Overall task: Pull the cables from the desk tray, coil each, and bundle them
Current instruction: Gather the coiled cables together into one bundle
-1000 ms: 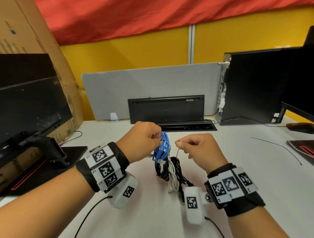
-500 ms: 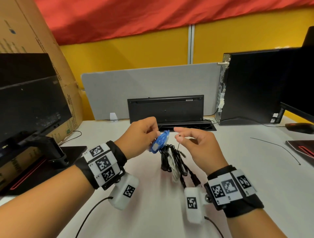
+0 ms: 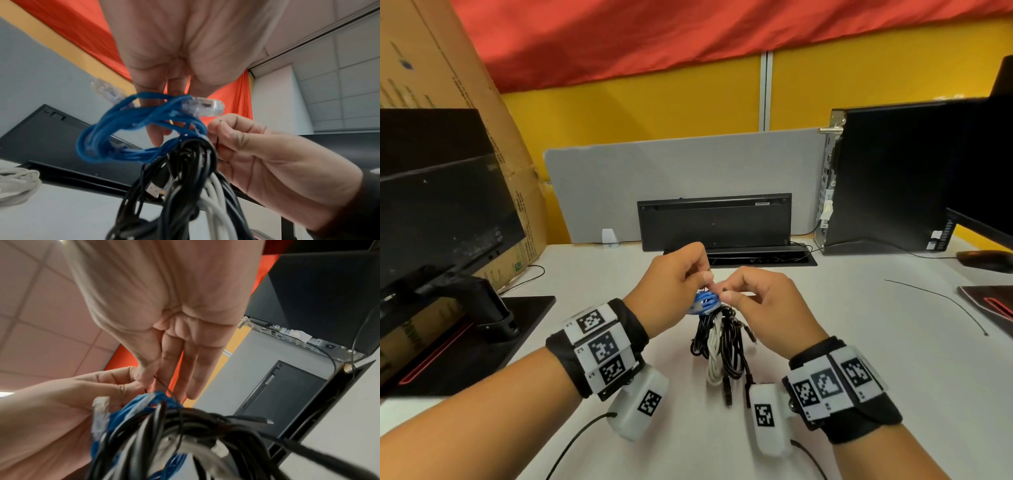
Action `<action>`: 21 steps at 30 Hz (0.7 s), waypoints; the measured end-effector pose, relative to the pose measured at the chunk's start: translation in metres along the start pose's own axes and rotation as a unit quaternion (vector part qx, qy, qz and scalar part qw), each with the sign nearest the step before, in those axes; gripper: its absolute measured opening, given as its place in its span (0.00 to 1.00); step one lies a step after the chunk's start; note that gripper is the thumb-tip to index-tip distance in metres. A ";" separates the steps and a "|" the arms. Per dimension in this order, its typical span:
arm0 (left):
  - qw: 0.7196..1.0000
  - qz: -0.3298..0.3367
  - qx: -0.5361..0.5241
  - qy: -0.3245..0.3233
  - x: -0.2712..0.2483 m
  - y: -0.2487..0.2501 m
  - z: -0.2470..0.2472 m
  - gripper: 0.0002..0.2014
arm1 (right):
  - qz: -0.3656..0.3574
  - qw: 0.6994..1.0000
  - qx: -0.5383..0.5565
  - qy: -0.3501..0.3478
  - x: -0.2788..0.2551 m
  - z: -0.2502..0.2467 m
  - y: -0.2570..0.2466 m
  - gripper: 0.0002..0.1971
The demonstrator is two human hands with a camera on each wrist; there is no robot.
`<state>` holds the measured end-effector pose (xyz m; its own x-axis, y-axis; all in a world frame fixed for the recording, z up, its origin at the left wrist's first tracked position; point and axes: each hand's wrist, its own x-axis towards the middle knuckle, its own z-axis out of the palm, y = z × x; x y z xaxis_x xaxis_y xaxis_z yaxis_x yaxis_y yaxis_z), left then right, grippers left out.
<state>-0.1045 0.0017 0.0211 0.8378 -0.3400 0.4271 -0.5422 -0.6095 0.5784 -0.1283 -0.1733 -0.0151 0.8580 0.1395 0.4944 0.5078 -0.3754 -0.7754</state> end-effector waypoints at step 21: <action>0.993 -0.055 -0.097 0.026 0.029 0.003 0.010 0.10 | 0.059 0.998 0.006 0.003 0.050 -0.013 0.005 0.03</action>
<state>-0.0812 -0.0170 0.0281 0.8909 -0.2383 0.3867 -0.4540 -0.4904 0.7439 -0.0834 -0.1805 0.0109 0.9118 0.0898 0.4008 0.4034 -0.3787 -0.8330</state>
